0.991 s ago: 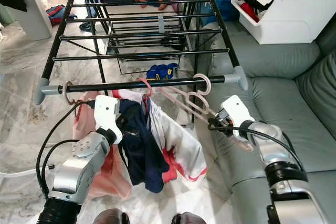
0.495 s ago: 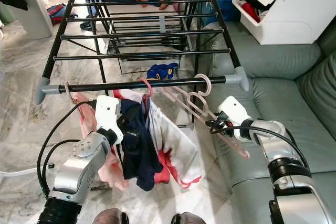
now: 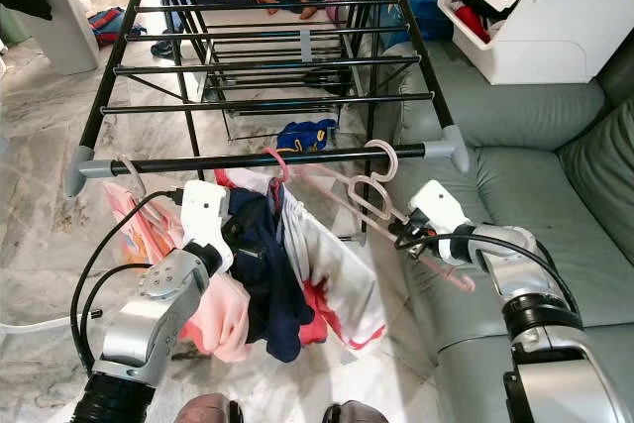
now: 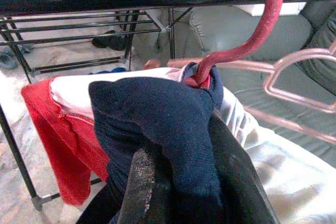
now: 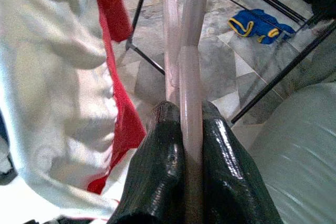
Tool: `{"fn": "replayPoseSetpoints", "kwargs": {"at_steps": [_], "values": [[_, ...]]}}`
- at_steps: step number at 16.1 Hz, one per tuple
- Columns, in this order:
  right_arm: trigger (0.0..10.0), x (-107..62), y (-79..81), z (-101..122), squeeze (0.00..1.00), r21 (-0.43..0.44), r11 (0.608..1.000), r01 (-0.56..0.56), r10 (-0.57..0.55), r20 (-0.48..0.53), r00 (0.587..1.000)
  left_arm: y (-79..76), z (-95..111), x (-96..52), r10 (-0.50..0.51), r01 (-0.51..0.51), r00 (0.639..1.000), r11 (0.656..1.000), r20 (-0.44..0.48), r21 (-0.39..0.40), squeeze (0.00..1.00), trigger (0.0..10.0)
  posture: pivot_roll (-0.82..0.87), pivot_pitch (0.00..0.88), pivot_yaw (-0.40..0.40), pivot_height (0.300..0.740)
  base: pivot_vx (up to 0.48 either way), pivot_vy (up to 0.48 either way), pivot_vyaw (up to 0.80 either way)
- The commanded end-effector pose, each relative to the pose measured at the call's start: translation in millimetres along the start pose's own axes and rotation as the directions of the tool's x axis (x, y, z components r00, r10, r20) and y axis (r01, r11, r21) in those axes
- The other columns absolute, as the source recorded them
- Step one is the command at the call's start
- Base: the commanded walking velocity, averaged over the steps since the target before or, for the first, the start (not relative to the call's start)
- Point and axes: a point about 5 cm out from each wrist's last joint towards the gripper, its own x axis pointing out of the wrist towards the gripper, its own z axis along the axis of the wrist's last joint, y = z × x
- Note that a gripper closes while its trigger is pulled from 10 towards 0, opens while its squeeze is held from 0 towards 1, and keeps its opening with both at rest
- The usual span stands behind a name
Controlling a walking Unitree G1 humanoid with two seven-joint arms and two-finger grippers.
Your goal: Hang hanger
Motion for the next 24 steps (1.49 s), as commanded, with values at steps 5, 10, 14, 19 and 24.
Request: {"fn": "replayPoseSetpoints", "kwargs": {"at_steps": [5, 10, 14, 19, 24], "values": [[0.0, 5.7, 8.9, 12, 0.00, 0.123, 0.978, 0.167, -0.183, 0.136, 0.974, -0.3, 5, -0.4, -0.011, 0.010, 1.000, 1.000, 0.016, 0.018, 0.00, 10.0, -0.04, 0.000, -0.012, 0.740, 0.000, 0.000, 0.00], [0.0, -6.7, 44.3, 12, 0.00, 0.370, 0.820, 0.436, -0.544, 0.268, 0.795, -0.5, 0, -6.8, 0.004, -0.005, 1.000, 1.000, 0.010, 0.012, 0.00, 10.0, -0.02, 0.000, -0.022, 0.740, 0.000, 0.000, 0.00], [10.0, -12.3, 81.9, -5, 0.00, 0.483, 0.704, 0.521, -0.663, 0.183, 0.726, 4.0, 0, -5.6, 0.001, -0.001, 1.000, 0.999, 0.000, 0.041, 0.00, 10.0, -0.03, 0.000, 0.023, 0.740, 0.000, 0.000, 0.00], [10.0, -15.5, 80.4, -37, 0.00, 0.424, 0.694, 0.582, -0.641, -0.005, 0.768, -0.2, 3, 0.9, -0.016, 0.015, 1.000, 0.999, 0.008, 0.047, 0.00, 10.0, -0.04, 0.000, 0.024, 0.740, -0.149, 0.000, 0.00], [10.0, -21.6, 81.0, -51, 0.00, 0.330, 0.694, 0.639, -0.657, -0.073, 0.751, -0.7, 3, 2.7, -0.016, 0.015, 1.000, 0.999, 0.010, 0.044, 0.00, 10.0, -0.05, 0.000, 0.015, 0.740, -0.339, 0.000, 0.00]]}}
